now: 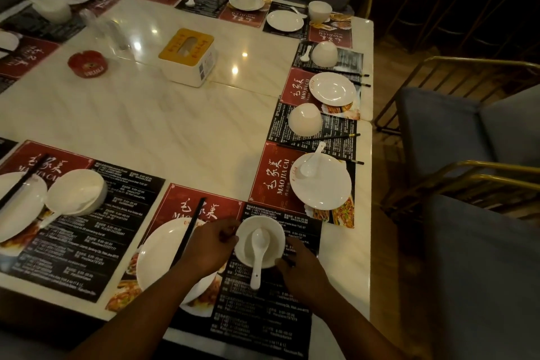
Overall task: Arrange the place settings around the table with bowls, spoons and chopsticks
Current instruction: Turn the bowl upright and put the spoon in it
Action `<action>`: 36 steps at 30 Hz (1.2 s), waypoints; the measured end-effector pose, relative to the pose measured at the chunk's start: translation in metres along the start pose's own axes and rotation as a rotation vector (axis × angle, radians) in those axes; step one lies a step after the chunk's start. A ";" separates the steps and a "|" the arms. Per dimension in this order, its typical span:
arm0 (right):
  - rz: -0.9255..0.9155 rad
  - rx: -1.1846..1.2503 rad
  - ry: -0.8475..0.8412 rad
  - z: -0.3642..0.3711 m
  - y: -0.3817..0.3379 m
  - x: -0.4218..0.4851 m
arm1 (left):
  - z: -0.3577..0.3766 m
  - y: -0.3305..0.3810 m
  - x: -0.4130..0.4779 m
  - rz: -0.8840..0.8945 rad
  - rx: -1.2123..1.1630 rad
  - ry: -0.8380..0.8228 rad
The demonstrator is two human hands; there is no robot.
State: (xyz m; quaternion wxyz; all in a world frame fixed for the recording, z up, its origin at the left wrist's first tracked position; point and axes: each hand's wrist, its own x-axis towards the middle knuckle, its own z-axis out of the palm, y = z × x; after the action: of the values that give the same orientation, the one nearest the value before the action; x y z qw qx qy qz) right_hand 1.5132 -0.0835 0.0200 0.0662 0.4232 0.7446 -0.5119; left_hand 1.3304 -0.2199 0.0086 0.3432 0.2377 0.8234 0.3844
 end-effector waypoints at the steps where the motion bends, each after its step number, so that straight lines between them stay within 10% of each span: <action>1: -0.004 0.004 -0.005 0.000 0.002 0.000 | 0.000 0.000 0.001 0.001 -0.009 0.003; 15: 0.132 -0.011 0.029 -0.019 0.025 0.007 | 0.000 0.013 0.025 0.049 0.126 0.018; 36: -0.146 -0.397 -0.129 -0.267 0.121 0.130 | 0.168 0.136 0.044 0.023 0.294 0.430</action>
State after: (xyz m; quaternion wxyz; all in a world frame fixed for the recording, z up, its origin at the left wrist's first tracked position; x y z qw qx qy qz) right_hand 1.6045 0.2223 -0.0096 0.1583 0.3133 0.8537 -0.3847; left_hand 1.4449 -0.0316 0.0215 0.1176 0.2070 0.9218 0.3060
